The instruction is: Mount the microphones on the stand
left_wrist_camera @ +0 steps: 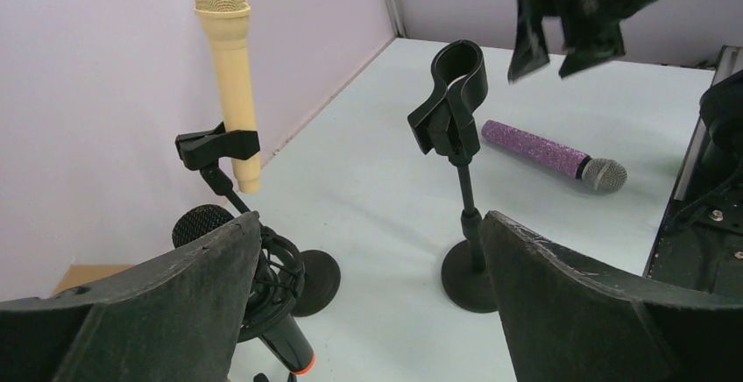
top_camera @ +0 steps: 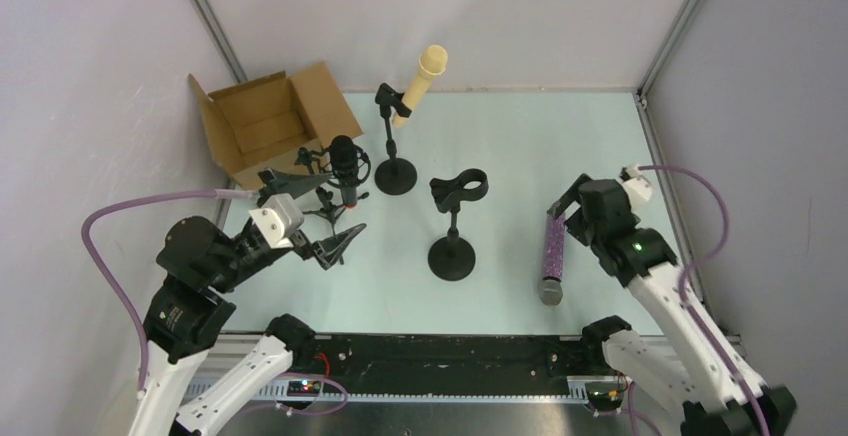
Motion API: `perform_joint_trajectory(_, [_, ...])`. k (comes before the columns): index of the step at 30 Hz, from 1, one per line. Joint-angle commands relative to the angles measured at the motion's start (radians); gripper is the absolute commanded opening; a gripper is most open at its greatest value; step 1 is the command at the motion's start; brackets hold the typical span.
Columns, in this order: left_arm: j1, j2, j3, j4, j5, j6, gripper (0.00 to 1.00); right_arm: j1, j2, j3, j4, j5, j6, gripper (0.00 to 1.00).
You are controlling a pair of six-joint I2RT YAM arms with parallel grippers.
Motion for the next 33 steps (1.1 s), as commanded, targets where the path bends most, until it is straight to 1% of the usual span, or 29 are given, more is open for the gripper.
perform_joint_trajectory(1, [0.006, 0.01, 0.03, 0.02, 0.033, 0.014, 1.0, -0.068, 0.136, -0.083, 0.021, -0.05, -0.116, 0.99])
perform_joint_trajectory(7, [0.006, 0.003, 0.036, 0.019, 0.044, 0.011, 1.0, -0.084, 0.255, -0.112, 0.05, -0.041, -0.142, 0.99])
perform_joint_trajectory(16, [0.006, -0.013, 0.013, 0.019, 0.046, 0.04, 1.0, -0.085, 0.383, -0.177, 0.133, -0.171, -0.214, 0.93])
perform_joint_trajectory(21, [0.006, -0.003, 0.024, 0.018, 0.051, 0.036, 0.98, -0.099, 0.472, -0.185, 0.193, -0.262, -0.252, 0.85])
perform_joint_trajectory(25, [0.006, -0.006, 0.023, 0.019, 0.044, 0.042, 0.98, -0.099, 0.523, -0.187, 0.217, -0.286, -0.268, 0.78])
perform_joint_trajectory(27, [0.005, -0.008, 0.024, 0.018, 0.041, 0.047, 0.98, -0.099, 0.532, -0.191, 0.22, -0.284, -0.274, 0.73])
perform_joint_trajectory(29, [0.006, -0.008, 0.027, 0.018, 0.039, 0.049, 0.98, -0.099, 0.532, -0.196, 0.219, -0.278, -0.278, 0.66])
perform_joint_trajectory(31, [0.006, -0.006, 0.03, 0.019, 0.042, 0.051, 0.98, -0.096, 0.525, -0.202, 0.217, -0.268, -0.281, 0.55])
perform_joint_trajectory(33, [0.006, -0.005, 0.039, 0.02, 0.048, 0.047, 0.98, -0.096, 0.51, -0.205, 0.212, -0.257, -0.28, 0.35])
